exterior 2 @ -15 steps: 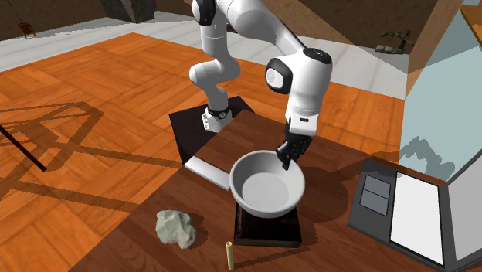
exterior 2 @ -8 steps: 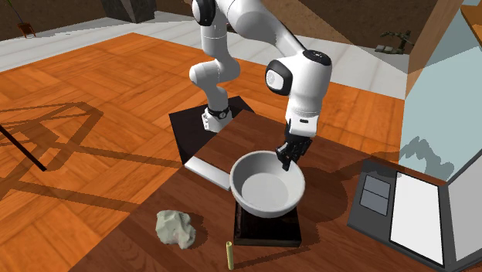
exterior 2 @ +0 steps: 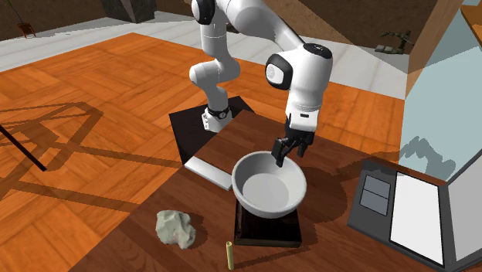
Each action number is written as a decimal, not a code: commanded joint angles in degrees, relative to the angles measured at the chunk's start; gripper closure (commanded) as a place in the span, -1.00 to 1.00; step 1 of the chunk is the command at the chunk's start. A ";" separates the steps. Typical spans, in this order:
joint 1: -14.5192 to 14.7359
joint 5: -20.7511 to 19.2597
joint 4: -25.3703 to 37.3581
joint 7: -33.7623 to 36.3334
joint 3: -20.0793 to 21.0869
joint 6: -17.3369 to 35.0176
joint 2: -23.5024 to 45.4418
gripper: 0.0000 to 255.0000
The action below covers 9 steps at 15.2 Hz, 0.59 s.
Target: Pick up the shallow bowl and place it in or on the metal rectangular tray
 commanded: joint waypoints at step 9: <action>0.26 0.45 3.41 -0.26 0.27 -4.69 -1.25 -1.00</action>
